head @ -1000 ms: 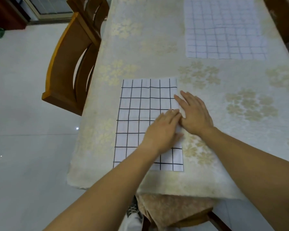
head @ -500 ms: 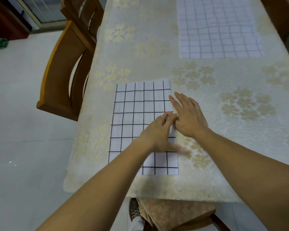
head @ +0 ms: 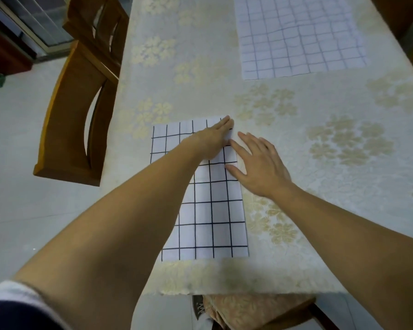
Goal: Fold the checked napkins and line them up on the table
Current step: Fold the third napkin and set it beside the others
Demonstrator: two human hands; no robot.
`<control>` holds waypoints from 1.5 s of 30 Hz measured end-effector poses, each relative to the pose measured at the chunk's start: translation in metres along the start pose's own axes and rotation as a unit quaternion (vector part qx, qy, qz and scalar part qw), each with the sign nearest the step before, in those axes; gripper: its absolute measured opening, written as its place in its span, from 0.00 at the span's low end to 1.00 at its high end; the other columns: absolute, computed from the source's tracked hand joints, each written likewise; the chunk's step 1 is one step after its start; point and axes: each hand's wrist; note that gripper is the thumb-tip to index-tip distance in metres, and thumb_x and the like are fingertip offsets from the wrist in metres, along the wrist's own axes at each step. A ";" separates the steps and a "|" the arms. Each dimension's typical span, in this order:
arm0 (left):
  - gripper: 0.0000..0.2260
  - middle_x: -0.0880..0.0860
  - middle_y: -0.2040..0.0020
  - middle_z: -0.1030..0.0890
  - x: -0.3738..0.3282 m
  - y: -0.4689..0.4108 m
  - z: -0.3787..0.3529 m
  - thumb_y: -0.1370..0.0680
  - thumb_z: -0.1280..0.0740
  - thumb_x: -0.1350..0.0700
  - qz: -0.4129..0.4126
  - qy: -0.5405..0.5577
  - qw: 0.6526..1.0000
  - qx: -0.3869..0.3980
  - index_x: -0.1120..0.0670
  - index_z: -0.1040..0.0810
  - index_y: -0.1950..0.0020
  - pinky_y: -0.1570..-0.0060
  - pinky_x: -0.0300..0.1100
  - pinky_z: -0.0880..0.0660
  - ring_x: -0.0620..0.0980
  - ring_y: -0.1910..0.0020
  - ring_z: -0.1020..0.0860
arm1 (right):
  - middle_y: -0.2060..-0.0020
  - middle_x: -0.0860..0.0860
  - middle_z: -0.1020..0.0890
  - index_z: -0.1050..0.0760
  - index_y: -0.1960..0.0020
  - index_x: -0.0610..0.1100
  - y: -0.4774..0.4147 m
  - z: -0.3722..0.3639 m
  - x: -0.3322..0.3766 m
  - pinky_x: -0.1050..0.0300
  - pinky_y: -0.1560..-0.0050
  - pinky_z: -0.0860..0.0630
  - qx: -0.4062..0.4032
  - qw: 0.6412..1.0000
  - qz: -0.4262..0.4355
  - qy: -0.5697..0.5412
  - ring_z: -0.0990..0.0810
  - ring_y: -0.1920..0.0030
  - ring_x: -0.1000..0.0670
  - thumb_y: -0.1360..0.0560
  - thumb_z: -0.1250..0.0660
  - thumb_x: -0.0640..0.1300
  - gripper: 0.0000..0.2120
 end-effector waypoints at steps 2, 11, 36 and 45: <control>0.33 0.44 0.16 0.62 0.003 0.000 0.004 0.13 0.40 0.51 -0.001 0.015 1.000 0.005 0.48 0.59 0.15 0.22 0.49 0.40 0.53 0.19 0.40 | 0.18 0.50 0.47 0.47 0.18 0.52 0.002 0.004 -0.001 0.46 0.20 0.53 0.020 1.000 0.011 -0.011 0.52 0.19 0.50 0.21 0.56 0.72 0.38; 0.65 0.41 0.19 0.69 0.011 -0.002 0.006 0.34 0.22 0.33 0.001 -0.021 0.998 0.067 0.47 0.68 0.18 0.20 0.57 0.43 0.49 0.17 0.52 | 0.19 0.50 0.63 0.61 0.18 0.52 0.095 0.026 0.014 0.44 0.20 0.62 0.136 0.988 0.064 -0.034 0.69 0.21 0.50 0.36 0.50 0.85 0.58; 0.20 0.46 0.42 0.22 -0.058 0.038 -0.004 0.26 0.25 0.39 -0.183 -0.279 0.943 -0.001 0.48 0.25 0.41 0.41 0.46 0.34 0.51 0.41 0.30 | 0.36 0.51 0.30 0.21 0.44 0.55 0.099 0.029 0.077 0.51 0.35 0.36 -0.009 0.944 -0.310 -0.115 0.33 0.35 0.46 0.29 0.27 0.62 0.17; 0.12 0.46 0.45 0.19 -0.069 0.041 -0.003 0.23 0.27 0.43 -0.205 -0.314 0.927 0.018 0.48 0.23 0.47 0.20 0.52 0.49 0.51 0.36 0.26 | 0.42 0.48 0.26 0.22 0.41 0.51 0.098 0.033 0.084 0.51 0.37 0.31 0.013 0.920 -0.338 -0.198 0.27 0.39 0.45 0.27 0.27 0.61 0.20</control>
Point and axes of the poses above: each hand's wrist, its own y-axis away from the middle knuckle, its own z-axis out of the back of the hand, x = y × z
